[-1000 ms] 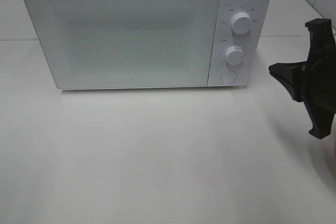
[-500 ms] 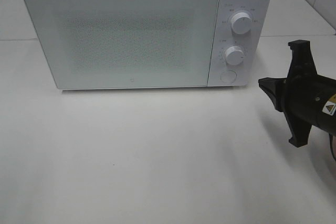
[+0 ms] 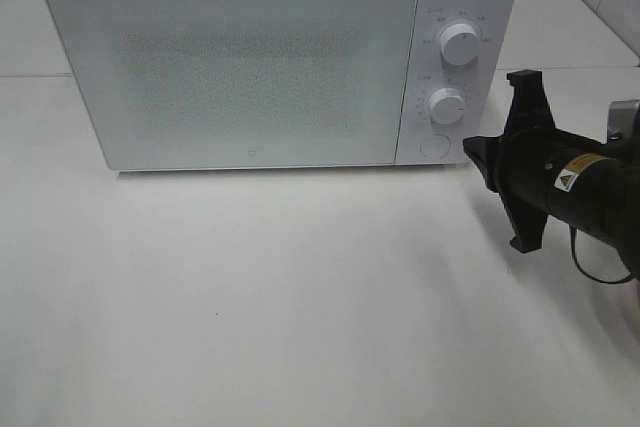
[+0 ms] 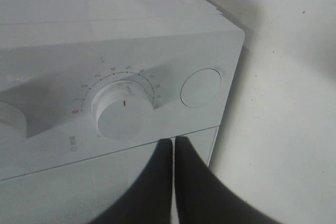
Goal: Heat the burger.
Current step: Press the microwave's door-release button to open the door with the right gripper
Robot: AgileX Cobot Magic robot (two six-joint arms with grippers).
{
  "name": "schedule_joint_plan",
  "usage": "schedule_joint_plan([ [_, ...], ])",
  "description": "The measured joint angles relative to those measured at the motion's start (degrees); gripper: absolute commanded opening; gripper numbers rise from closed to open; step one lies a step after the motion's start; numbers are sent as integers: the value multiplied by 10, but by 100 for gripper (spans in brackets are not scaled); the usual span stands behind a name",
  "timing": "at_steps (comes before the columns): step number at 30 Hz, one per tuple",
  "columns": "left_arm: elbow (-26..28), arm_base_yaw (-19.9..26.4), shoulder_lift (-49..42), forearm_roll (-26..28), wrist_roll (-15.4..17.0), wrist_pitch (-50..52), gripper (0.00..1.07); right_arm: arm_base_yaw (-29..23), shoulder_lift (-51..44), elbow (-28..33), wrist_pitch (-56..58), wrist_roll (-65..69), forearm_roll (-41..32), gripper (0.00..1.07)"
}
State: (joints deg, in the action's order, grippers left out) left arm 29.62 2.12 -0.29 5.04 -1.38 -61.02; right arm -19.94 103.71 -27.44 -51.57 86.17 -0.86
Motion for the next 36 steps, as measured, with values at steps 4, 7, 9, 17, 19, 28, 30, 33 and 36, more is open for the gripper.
schedule_joint_plan([
  [4, 0, 0, 0, 0, 0, 0, 100, 0, 25, -19, -3, 7, 0, 0],
  [7, 0, 0, 0, 0, 0, 0, 100, 0, 50, -36, -5, 12, 0, 0],
  [9, 0, 0, 0, 0, 0, 0, 100, 0, 65, -45, -8, 13, -2, 0],
  [17, 0, 0, 0, 0, 0, 0, 100, 0, 98, -76, -13, 26, -5, 0],
  [19, 0, 0, 0, 0, 0, 0, 100, 0, 102, -79, -14, 27, -6, 0],
  [28, 0, 0, 0, 0, 0, 0, 100, 0, 147, -119, -15, 28, -23, 0],
  [30, 0, 0, 0, 0, 0, 0, 100, 0, 155, -127, -15, 28, -25, 0],
  [33, 0, 0, 0, 0, 0, 0, 100, 0, 163, -137, -14, 28, -30, 0],
  [36, 0, 0, 0, 0, 0, 0, 100, -2, 172, -146, -13, 32, -32, 0],
])
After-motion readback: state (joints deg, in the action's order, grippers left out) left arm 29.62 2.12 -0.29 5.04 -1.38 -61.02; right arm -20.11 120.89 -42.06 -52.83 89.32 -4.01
